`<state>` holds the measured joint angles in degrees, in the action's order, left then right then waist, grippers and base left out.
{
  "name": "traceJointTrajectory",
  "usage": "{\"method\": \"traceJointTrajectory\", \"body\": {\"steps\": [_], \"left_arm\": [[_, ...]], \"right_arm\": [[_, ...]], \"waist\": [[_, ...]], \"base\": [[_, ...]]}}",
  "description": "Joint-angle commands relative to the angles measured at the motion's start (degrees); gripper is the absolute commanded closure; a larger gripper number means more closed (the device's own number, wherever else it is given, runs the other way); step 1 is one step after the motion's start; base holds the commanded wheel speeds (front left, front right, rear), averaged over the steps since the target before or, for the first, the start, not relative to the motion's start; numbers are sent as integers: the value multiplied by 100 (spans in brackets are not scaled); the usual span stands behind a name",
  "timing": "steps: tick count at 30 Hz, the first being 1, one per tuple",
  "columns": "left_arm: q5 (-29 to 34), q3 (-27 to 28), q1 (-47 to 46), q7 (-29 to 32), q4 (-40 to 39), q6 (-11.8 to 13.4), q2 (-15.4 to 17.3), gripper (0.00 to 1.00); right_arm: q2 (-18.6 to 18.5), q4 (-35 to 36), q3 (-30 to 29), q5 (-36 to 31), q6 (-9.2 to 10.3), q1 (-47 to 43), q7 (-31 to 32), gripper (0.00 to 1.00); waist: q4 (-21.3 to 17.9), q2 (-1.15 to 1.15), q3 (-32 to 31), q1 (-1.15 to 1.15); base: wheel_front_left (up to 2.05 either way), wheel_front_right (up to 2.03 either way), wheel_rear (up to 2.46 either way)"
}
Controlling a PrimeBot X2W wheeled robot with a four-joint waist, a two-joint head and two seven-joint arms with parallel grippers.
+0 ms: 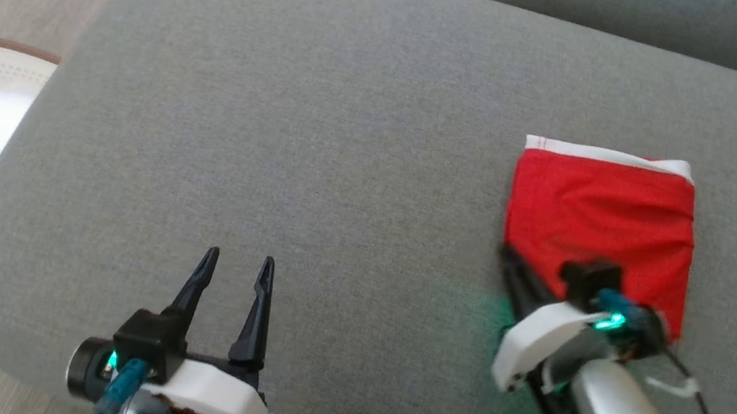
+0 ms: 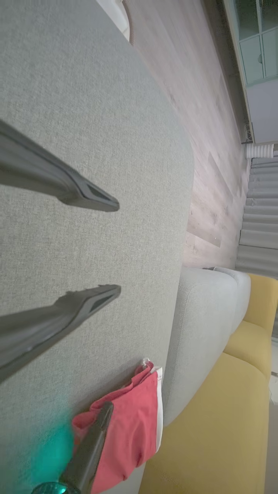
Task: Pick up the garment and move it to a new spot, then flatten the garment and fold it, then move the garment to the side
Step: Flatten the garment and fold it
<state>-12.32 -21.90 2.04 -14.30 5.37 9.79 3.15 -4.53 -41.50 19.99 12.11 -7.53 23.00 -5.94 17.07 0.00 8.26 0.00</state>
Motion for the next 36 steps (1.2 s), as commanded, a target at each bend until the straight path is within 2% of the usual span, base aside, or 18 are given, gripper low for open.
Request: {"method": "traceJointTrajectory", "body": {"steps": [1, 8, 12, 15, 16, 17, 18, 19, 26, 36], "left_arm": [[-21, 136, -174, -70, -155, 59, -27, 0], [0, 274, -32, -70, -124, 65, -27, 0], [48, 360, 46, -70, -101, 25, -27, 0], [103, 499, 159, -70, -54, -21, -27, 0], [125, 552, 201, -70, -36, -43, -27, 0], [152, 600, 243, -70, -14, -70, -24, 0], [175, 645, 294, -70, 17, -99, -14, 0], [211, 743, 376, -70, 62, -162, 16, 0], [295, 1108, 575, -70, 102, -317, 71, 0], [377, 1453, 810, -70, 181, -488, 53, 0]], "right_arm": [[106, 100, 268, 57, 4, 187, 27, 100], [145, 156, 572, 283, 4, 127, -133, 100], [116, 332, 435, 346, 4, 12, -318, 100], [-34, 590, 126, 321, 4, -210, -507, 100], [-98, 689, -14, 288, 4, -304, -554, 96], [-165, 802, -154, 238, 4, -405, -601, 76], [-228, 925, -280, 185, 4, -518, -642, 49], [-346, 1195, -525, 101, 4, -752, -701, 0], [-545, 2006, -1405, -21, 4, -1594, -809, 0], [-514, 2299, -1851, 54, 4, -2592, -868, 0]], "waist": [[53, 0, -73, 0], [-77, 0, -369, 0], [-222, 0, -538, 0], [-389, 0, -714, 0], [-447, 0, -760, 0], [-505, 0, -808, 0], [-567, 0, -856, 0], [-695, 0, -914, 0], [-1039, 0, -1053, 0], [-1162, 0, -1247, 0]], "base": [[0, 0, 0], [0, 0, 0], [0, 0, 0], [0, 0, 0], [0, 0, 0], [0, 0, 0], [0, 0, 0], [0, 0, 0], [0, 0, 0], [0, 0, 0]]}}
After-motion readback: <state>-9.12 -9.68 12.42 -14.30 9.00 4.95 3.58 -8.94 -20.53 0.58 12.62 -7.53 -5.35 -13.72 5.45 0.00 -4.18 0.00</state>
